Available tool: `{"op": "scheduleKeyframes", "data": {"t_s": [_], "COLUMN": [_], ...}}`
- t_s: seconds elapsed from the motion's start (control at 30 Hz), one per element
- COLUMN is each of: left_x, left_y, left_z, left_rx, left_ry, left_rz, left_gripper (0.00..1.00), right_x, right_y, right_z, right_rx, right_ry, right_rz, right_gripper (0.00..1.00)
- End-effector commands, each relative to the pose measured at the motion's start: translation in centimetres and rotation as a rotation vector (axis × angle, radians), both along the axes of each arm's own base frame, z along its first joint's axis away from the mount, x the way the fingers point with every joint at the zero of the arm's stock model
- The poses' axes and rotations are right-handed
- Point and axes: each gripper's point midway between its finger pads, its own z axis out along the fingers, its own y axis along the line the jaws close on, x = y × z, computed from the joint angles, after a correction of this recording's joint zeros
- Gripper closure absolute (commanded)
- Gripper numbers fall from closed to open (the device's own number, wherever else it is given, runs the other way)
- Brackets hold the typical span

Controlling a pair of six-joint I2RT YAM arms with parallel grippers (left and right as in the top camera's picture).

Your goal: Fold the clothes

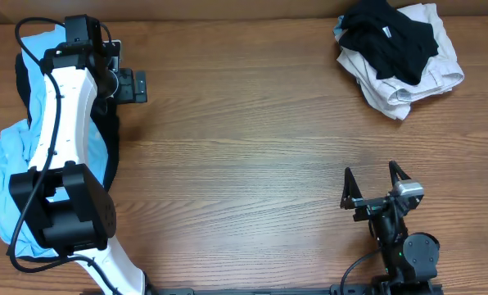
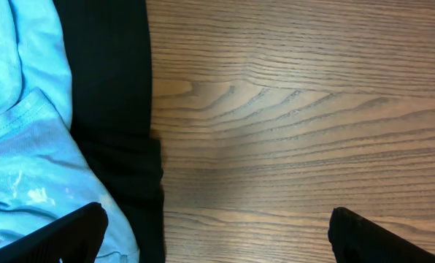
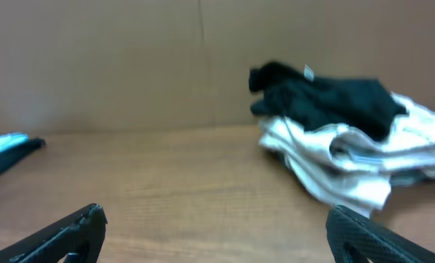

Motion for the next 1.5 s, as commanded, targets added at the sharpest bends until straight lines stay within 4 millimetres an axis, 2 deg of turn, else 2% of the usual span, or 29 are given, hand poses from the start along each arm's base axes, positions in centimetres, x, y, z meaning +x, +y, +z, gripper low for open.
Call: {"op": "scheduleKeyframes", "data": {"t_s": [0.0, 0.53, 0.6, 0.67, 0.77, 0.9, 1.03, 1.1, 1.2, 1.33, 1.47], "left_x": [0.5, 0.4, 0.3, 0.1, -0.7, -3.5, -8.3, -11.1, -14.5, -16.4, -17.8], "left_y": [0.0, 0.3, 0.3, 0.2, -0.6, -2.3, -3.3, -3.4, -2.4, -2.9, -4.7], "left_z": [0.2, 0.2, 1.3, 3.4, 7.7, 13.0, 15.4, 15.4, 14.6, 13.4, 11.5], "left_rx": [-0.005, 0.003, 0.006, 0.013, 0.026, 0.039, 0.044, 0.048, 0.125, 0.129, 0.081], "left_ry": [-0.012, -0.01, -0.034, -0.082, -0.179, -0.303, -0.374, -0.389, -0.434, -0.614, -0.813], "left_rz": [-0.013, -0.007, -0.006, -0.007, -0.021, -0.052, -0.066, -0.065, -0.035, -0.04, -0.098], "left_gripper": [0.0, 0.0, 0.0, 0.0, 0.0, 0.0, 0.0, 0.0, 0.0, 0.0, 0.0], "right_x": [0.1, 0.1, 0.1, 0.1, 0.1, 0.1, 0.1, 0.1, 0.1, 0.1, 0.1], "right_y": [-0.4, -0.4, -0.4, -0.4, -0.4, -0.4, -0.4, -0.4, -0.4, -0.4, -0.4], "right_z": [-0.3, -0.3, -0.3, -0.3, -0.3, -0.3, -0.3, -0.3, -0.3, -0.3, -0.3], "right_rx": [0.001, 0.001, 0.001, 0.001, 0.001, 0.001, 0.001, 0.001, 0.001, 0.001, 0.001], "right_ry": [0.002, 0.002, 0.002, 0.002, 0.002, 0.002, 0.002, 0.002, 0.002, 0.002, 0.002], "right_rz": [-0.018, -0.017, -0.017, -0.017, -0.017, -0.017, -0.017, -0.017, -0.017, -0.017, -0.017], "right_gripper": [0.0, 0.0, 0.0, 0.0, 0.0, 0.0, 0.0, 0.0, 0.0, 0.0, 0.0]}}
